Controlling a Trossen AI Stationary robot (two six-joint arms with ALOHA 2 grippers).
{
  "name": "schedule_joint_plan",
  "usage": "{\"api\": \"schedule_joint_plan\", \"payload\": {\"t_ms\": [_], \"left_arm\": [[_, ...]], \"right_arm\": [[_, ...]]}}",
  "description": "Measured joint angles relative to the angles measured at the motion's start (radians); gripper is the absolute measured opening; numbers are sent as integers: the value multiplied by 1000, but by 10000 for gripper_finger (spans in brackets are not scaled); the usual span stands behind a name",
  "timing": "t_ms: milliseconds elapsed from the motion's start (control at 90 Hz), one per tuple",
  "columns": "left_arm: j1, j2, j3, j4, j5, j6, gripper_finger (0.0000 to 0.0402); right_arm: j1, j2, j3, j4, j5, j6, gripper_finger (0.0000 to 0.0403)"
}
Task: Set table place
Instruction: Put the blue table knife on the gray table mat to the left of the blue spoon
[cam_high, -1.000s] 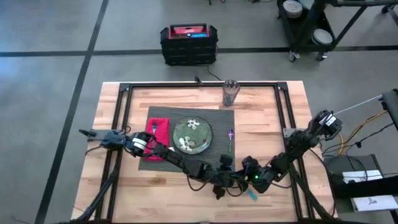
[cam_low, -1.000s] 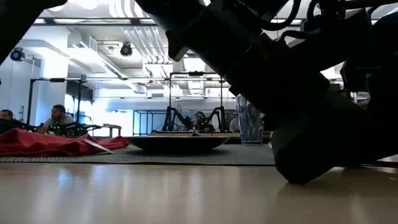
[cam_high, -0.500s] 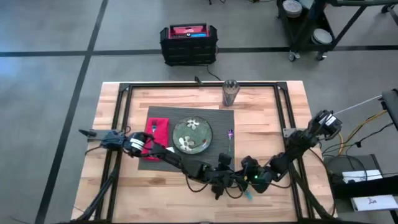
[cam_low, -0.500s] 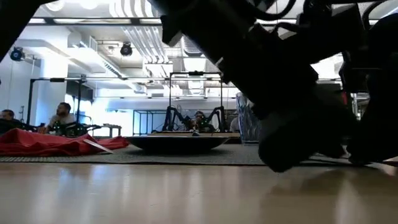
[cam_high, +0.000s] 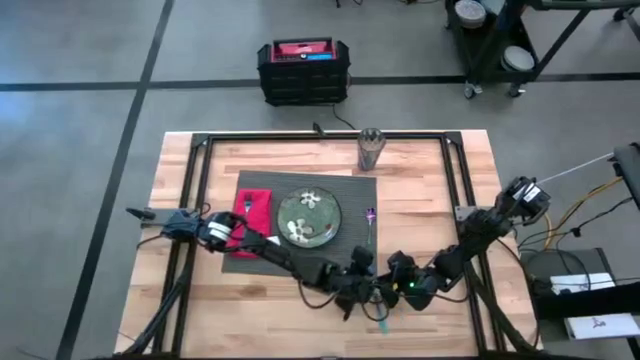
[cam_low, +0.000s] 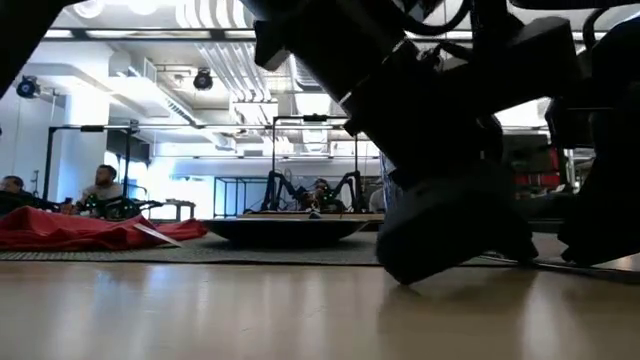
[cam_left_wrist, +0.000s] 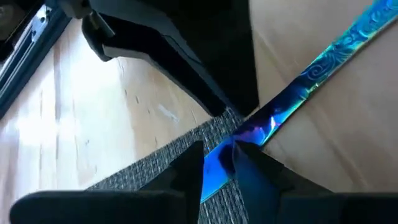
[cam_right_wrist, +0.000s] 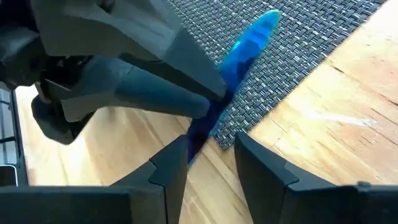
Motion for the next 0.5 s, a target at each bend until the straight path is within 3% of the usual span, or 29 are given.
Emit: {"api": "schedule_joint_plan", "payload": {"t_ms": [256, 500], "left_arm": [[-11, -30, 4, -96, -2, 1, 77], [7, 16, 0, -27, 18, -2, 77]], "right_arm": [[-1, 0, 2, 10, -20, 12, 125], [6, 2, 31, 15, -66, 29, 139]]}}
